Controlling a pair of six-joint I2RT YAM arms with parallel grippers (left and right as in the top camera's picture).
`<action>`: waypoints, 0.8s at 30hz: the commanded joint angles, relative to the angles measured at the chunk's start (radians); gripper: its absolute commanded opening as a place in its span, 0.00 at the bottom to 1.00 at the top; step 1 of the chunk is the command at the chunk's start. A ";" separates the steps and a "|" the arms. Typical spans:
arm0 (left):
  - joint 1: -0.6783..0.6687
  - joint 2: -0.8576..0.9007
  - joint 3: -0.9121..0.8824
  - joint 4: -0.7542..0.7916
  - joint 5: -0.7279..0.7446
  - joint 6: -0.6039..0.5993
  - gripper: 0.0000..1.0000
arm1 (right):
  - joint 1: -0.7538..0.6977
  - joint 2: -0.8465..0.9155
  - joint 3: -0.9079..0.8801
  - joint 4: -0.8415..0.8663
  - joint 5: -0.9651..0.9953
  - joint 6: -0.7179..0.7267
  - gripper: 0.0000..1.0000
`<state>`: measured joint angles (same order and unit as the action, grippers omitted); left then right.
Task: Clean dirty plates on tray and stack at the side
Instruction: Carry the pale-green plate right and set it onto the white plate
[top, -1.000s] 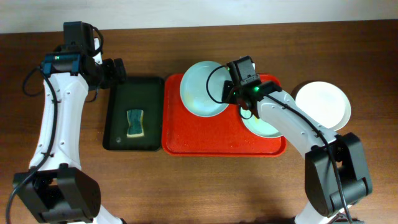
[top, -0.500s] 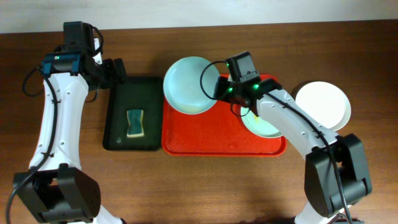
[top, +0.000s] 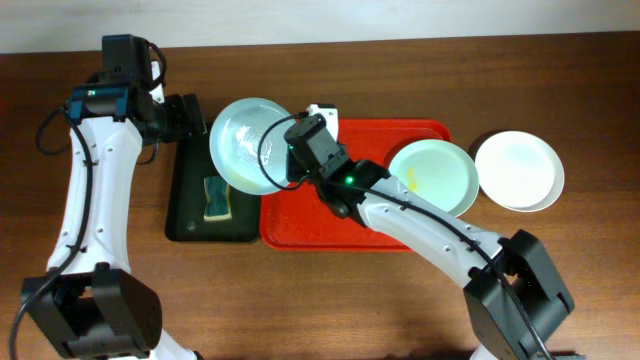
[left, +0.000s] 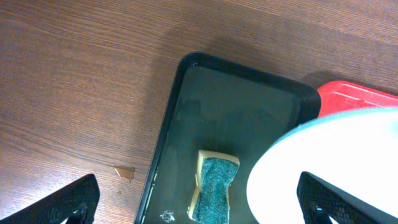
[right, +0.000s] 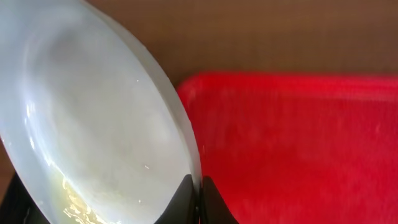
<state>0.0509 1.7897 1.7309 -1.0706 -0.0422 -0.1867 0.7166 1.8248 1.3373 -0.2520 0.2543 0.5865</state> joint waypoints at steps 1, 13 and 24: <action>-0.002 -0.006 0.011 -0.001 -0.007 -0.006 0.99 | 0.032 0.006 0.024 0.102 0.148 -0.193 0.04; -0.002 -0.006 0.011 -0.001 -0.007 -0.006 0.99 | 0.122 0.007 0.026 0.422 0.423 -0.628 0.04; -0.002 -0.006 0.011 -0.001 -0.007 -0.006 0.99 | 0.142 0.007 0.026 0.711 0.438 -0.949 0.04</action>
<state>0.0509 1.7897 1.7309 -1.0710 -0.0422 -0.1867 0.8375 1.8259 1.3453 0.4194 0.6735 -0.3004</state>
